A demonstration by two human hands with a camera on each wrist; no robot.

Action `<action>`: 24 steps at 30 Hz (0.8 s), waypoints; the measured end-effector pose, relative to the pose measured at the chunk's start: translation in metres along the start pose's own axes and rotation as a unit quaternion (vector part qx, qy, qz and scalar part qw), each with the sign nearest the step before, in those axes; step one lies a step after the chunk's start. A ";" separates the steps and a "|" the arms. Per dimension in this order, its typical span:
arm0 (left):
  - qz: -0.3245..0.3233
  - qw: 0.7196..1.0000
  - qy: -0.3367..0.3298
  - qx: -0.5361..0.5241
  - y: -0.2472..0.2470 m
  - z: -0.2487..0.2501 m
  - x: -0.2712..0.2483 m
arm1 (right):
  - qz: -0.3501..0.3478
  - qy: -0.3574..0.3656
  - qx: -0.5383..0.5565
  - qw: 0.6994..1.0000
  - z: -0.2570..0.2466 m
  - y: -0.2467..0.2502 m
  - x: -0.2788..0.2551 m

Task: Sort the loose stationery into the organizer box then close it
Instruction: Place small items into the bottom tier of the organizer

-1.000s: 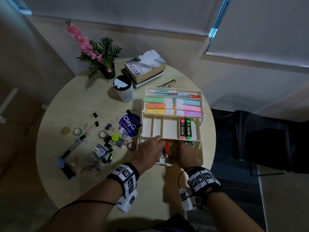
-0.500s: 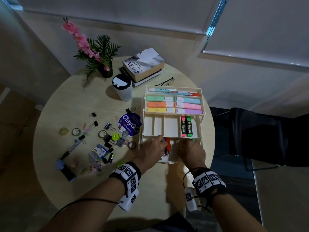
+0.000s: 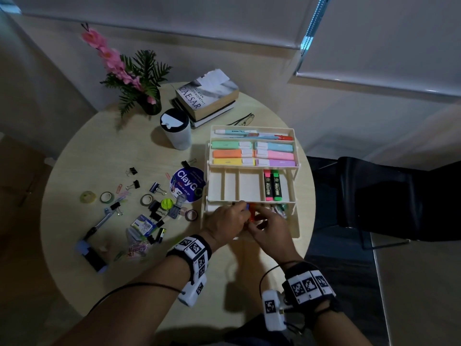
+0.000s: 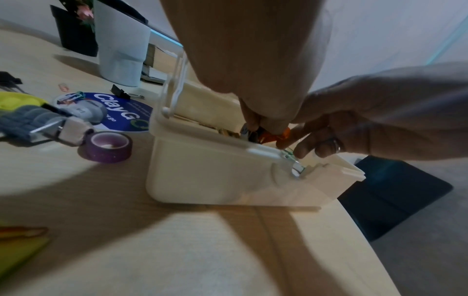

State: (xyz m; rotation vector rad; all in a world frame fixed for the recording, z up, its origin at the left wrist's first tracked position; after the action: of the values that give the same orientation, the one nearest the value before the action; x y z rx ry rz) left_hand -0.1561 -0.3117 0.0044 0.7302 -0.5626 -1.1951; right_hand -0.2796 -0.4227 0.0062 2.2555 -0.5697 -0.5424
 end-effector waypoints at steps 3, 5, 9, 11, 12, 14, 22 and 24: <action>0.016 0.999 0.024 -0.019 -0.003 -0.004 0.008 | -0.009 -0.002 0.012 1.000 0.014 -0.002 0.008; 0.004 0.999 0.037 -0.022 -0.006 -0.004 0.013 | -0.030 -0.005 -0.015 0.999 0.026 -0.002 0.012; -0.024 0.998 0.055 0.010 -0.012 0.007 0.021 | 0.008 -0.019 -0.110 0.994 0.040 0.005 0.017; -0.028 0.997 0.062 0.024 -0.011 0.011 0.022 | -0.001 -0.001 -0.178 0.984 0.040 0.005 0.022; -0.030 0.997 0.062 0.026 -0.010 0.013 0.022 | -0.012 -0.009 -0.206 0.978 0.038 0.003 0.026; -0.034 0.997 0.057 0.026 -0.007 0.016 0.020 | -0.028 -0.031 -0.251 0.967 0.035 -0.004 0.033; -0.040 0.996 0.053 0.053 -0.004 0.005 0.011 | -0.055 -0.055 -0.369 0.926 0.026 -0.012 0.041; -0.043 0.996 0.049 0.058 -0.005 0.005 0.010 | -0.050 -0.054 -0.380 0.922 0.025 -0.012 0.041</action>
State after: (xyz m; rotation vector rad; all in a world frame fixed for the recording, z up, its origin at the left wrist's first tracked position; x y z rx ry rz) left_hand -0.1598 -0.3235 0.0042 0.9151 -0.5262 -1.2073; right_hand -0.2565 -0.4514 -0.0273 1.5225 -0.2277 -0.7827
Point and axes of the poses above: each hand's wrist, its own x-axis towards the middle knuckle, its own y-axis out of the back of the hand, z = x × y, the point moved 1 cm from there along x, towards the middle knuckle, and after that the axes turned 14 degrees about -x, right-handed, at the moved point
